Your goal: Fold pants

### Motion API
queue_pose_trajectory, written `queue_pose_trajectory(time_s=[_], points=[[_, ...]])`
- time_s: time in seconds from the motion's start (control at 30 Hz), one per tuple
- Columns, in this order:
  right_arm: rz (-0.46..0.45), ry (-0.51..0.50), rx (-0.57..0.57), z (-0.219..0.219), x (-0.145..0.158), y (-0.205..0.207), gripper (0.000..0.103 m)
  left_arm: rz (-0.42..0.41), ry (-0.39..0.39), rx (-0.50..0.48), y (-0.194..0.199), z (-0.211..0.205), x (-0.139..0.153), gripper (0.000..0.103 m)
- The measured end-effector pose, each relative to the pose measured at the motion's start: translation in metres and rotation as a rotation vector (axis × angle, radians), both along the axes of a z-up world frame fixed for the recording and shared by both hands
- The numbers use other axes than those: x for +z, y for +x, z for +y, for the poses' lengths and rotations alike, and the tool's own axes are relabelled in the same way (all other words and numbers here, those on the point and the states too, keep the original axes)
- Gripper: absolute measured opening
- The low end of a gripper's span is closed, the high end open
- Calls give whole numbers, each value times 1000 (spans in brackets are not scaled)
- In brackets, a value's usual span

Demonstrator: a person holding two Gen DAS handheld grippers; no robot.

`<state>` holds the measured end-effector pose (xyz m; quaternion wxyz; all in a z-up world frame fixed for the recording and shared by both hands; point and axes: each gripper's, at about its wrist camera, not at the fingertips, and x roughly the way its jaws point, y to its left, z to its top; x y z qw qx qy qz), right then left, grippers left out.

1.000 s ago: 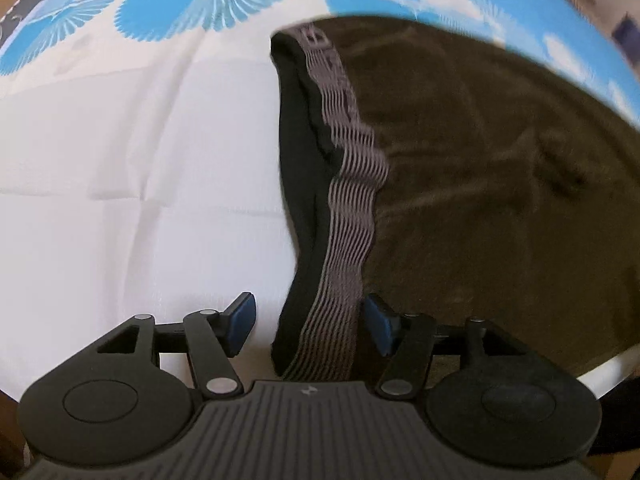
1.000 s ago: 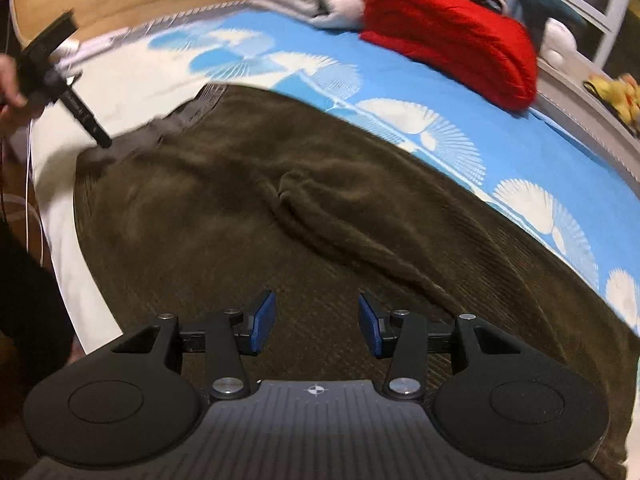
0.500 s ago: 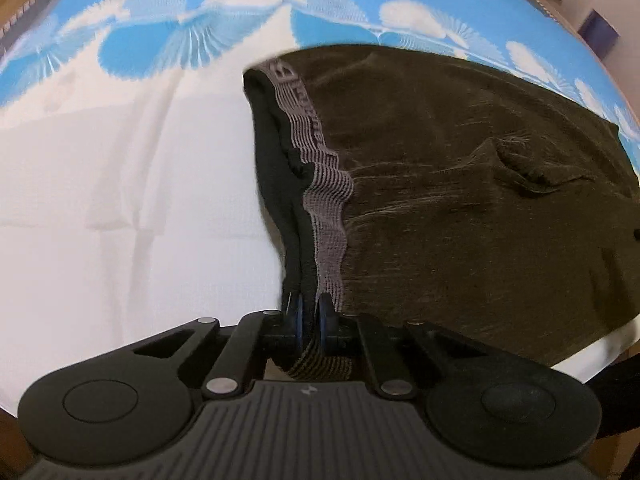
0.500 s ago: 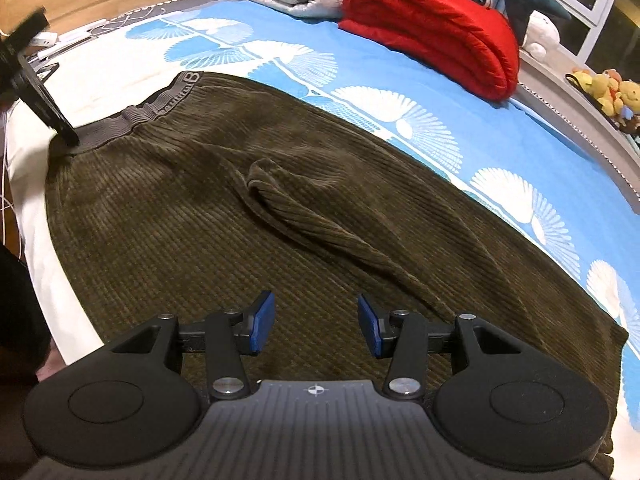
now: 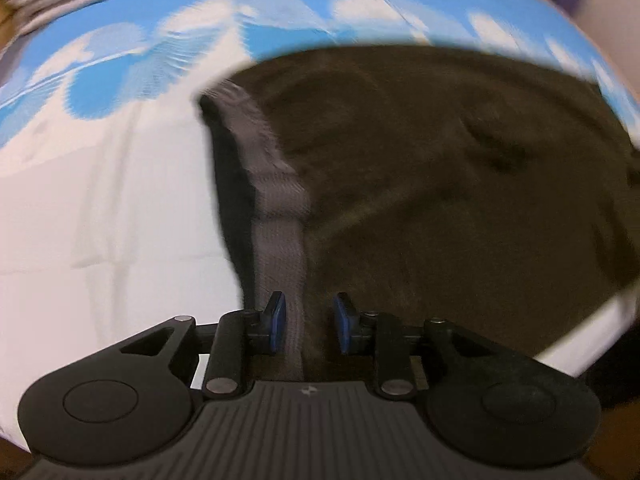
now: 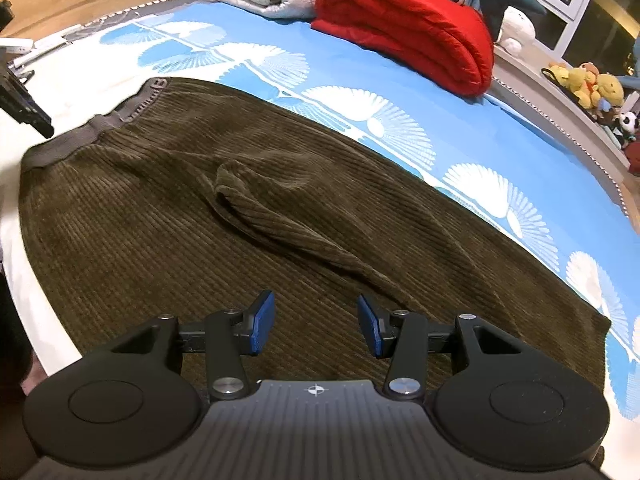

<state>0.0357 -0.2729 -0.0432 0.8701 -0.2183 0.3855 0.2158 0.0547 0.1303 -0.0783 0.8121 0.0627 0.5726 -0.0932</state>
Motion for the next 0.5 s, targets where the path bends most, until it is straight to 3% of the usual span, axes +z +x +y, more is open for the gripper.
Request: queue_pose_trajectory(time_s=[0.03, 0.1, 0.13, 0.33, 0.5], points=[[-1, -4, -4, -1, -1, 0, 48, 44, 46, -39, -2, -8, -11, 46], [-4, -6, -12, -2, -1, 1, 48, 93, 181, -107, -8, -19, -30, 45], [-6, -6, -16, -3, -1, 1, 48, 80, 210, -145, -10, -24, -31, 46], [-23, 7, -53, -10, 2, 4, 48, -20, 120, -60, -6, -19, -6, 51], [-41, 13, -111, -18, 4, 10, 48, -35, 150, -54, 4, -23, -5, 51]])
